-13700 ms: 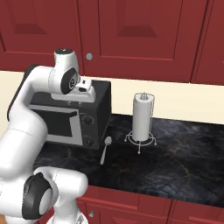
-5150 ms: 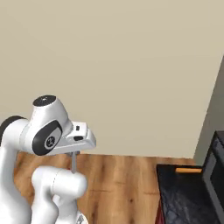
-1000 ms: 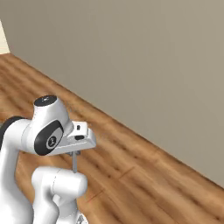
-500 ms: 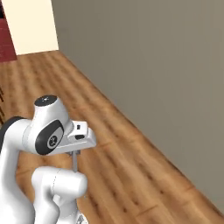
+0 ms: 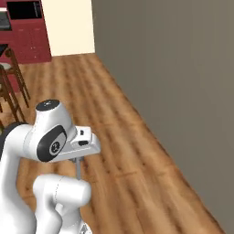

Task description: Take the fork and place it on the left side of the plate. Then take the spoon and place it on the right side of the plate. Make sure they're directly next to the plate.

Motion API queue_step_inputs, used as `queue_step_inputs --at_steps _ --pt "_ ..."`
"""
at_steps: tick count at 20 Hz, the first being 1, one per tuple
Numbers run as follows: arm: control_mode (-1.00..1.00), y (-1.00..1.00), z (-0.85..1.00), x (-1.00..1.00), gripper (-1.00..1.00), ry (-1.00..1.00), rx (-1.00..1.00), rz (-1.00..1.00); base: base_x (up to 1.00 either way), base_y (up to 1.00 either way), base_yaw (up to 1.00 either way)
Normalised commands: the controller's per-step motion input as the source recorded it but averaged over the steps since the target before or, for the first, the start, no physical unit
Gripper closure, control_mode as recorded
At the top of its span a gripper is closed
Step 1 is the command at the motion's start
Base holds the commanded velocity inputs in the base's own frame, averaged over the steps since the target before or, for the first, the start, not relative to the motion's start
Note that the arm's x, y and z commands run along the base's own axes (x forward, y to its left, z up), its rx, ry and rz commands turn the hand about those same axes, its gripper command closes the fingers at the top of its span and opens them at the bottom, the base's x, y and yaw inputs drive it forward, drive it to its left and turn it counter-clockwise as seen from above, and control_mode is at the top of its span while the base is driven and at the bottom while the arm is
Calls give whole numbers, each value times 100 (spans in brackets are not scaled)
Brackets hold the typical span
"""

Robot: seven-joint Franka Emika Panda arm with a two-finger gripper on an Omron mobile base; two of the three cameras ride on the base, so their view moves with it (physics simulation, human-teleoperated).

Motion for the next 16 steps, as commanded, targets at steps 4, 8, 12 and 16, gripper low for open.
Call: queue_step_inputs --at_steps 4,8,12,16 --pt "100 0 0 0 100 0 0 0 100 0 39" --pt "100 0 0 0 100 0 0 0 100 0 37" --pt "100 0 0 0 100 0 0 0 100 0 34" --pt "100 0 0 0 100 0 0 0 100 -2 31"
